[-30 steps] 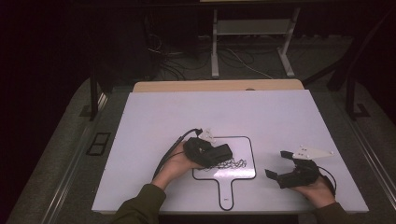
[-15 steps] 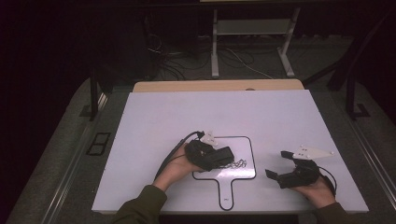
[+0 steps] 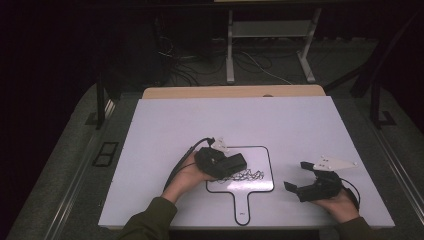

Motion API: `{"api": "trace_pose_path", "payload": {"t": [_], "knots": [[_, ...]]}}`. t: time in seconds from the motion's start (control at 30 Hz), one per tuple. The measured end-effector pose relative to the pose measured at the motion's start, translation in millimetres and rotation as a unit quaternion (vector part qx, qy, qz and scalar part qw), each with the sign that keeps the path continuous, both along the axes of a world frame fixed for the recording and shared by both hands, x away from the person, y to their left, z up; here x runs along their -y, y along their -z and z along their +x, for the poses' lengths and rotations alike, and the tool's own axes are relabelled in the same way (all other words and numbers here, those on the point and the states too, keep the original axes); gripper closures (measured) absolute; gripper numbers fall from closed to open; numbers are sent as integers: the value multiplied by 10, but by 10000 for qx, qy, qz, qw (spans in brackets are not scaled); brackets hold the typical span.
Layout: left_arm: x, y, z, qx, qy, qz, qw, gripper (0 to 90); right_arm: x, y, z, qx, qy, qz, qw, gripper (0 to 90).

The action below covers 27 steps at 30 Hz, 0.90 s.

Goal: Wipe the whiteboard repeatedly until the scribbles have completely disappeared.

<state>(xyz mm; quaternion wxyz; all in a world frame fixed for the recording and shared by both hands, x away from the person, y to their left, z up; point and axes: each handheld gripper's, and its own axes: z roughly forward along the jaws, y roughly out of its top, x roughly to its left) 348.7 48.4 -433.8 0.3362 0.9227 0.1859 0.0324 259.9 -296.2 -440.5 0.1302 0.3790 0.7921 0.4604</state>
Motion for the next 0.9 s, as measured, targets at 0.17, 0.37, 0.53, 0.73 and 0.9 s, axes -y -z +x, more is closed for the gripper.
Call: {"api": "trace_pose_path", "payload": {"t": [0.17, 0.37, 0.53, 0.73, 0.9], "knots": [[118, -1, -197, 21, 296, 19, 9996, 390, 2, -1, -1, -1, 5, 12, 10000, 0], [133, -3, -212, -7, 369, 19, 9993, 391, 2, -3, -4, 6, 9, 10, 10000, 0], [-41, 2, -12, 3, -42, -15, 10000, 391, 9, -3, -3, 11, 21, 7, 10000, 0], [-208, 10, 137, -39, -372, -87, 9993, 391, 6, -2, -2, 5, 19, 6, 10000, 0], [-154, -2, 65, 35, -268, 21, 9996, 390, 7, -2, -2, 5, 18, 5, 10000, 0]]}}
